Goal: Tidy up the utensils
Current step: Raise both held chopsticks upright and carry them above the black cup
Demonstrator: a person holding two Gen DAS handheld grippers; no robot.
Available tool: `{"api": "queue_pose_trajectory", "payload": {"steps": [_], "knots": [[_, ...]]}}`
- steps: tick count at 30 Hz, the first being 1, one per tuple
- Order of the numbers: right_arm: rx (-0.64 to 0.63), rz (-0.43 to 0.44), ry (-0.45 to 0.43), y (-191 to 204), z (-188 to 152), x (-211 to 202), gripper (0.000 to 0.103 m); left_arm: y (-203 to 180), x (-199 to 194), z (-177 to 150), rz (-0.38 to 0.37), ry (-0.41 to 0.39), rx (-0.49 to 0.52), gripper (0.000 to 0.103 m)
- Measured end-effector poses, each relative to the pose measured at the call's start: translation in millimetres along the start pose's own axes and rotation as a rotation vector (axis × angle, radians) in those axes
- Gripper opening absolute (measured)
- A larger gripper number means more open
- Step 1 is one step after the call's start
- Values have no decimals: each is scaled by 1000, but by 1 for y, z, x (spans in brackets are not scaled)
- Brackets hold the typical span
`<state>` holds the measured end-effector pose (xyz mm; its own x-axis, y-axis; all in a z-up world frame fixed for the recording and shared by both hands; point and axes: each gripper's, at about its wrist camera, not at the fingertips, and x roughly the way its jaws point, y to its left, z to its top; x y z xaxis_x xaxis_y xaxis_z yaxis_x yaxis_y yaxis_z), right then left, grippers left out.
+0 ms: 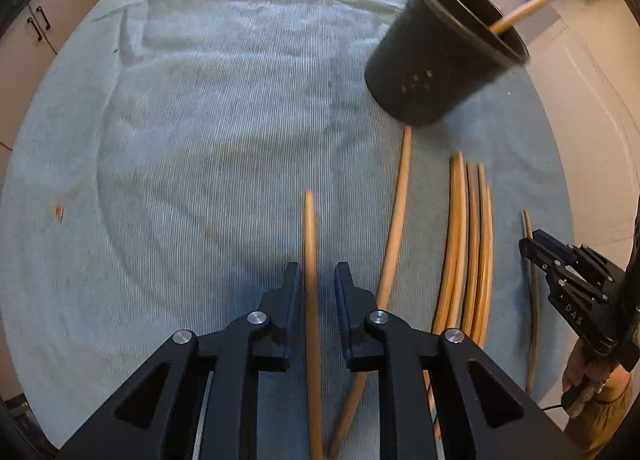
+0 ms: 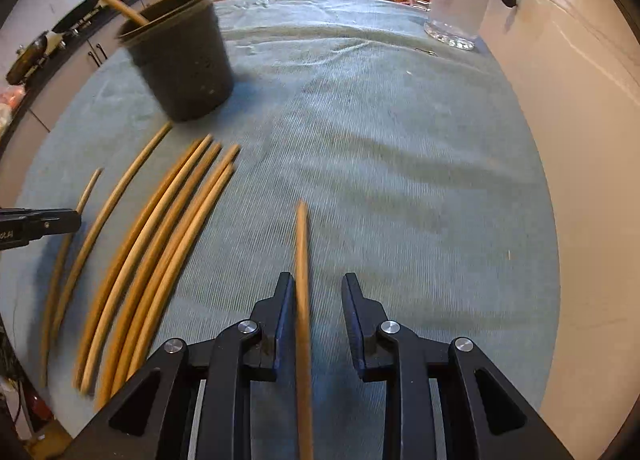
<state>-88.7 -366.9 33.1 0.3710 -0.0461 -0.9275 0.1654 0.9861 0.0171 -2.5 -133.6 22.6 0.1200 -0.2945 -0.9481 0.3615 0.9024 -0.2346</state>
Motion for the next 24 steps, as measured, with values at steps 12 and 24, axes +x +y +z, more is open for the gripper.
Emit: {"api": "queue_pose_trajectory", "payload": {"steps": [12, 24], "knots": [[-2, 45, -14, 10, 22, 6, 6, -8, -10, -11, 43, -180, 49, 5], [85, 139, -339, 1, -3, -99, 6, -23, -123, -50, -18, -533, 116, 5]]}}
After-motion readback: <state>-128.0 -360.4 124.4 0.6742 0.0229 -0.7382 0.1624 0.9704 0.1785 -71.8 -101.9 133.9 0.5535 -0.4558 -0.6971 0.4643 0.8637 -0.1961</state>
